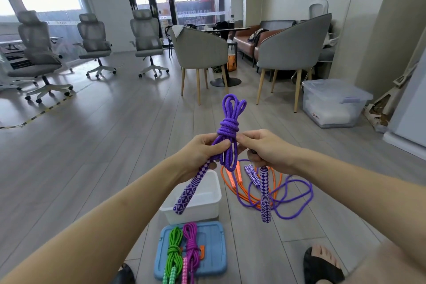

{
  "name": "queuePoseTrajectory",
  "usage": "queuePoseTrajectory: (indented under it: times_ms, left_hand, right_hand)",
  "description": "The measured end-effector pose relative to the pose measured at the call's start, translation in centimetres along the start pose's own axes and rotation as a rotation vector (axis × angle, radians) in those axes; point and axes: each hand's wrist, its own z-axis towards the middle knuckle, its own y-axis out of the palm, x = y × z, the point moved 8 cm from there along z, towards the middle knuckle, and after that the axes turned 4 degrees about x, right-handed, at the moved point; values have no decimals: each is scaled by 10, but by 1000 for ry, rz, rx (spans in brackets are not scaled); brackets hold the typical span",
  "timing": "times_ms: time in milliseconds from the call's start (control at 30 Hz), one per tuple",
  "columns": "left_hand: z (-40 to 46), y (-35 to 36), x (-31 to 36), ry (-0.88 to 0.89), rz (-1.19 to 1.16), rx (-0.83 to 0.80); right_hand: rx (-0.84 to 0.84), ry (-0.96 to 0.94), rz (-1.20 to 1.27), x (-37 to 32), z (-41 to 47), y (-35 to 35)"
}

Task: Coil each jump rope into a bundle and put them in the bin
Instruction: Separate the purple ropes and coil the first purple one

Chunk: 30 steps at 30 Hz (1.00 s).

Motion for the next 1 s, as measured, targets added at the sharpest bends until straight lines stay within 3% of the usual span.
queuePoseTrajectory:
  times_ms: [167, 300, 533, 700, 1000]
  left_hand:
    - [-2, 3, 6, 31, 119, 15]
    - [-5, 2, -2, -105, -43, 99]
    - [-8, -1, 7, -26, -7, -37]
    - [-3, -7, 10, 36, 70, 17]
    - [-4, 1, 1, -19, -68, -56]
  right_hand:
    - [23, -39, 40, -1, 0, 0]
    - [43, -75, 20, -6, -2, 0]
    - [60, -124, -42, -18, -9, 0]
    - [78, -165, -6, -23, -6, 0]
    - [20, -160, -20, -21, -9, 5]
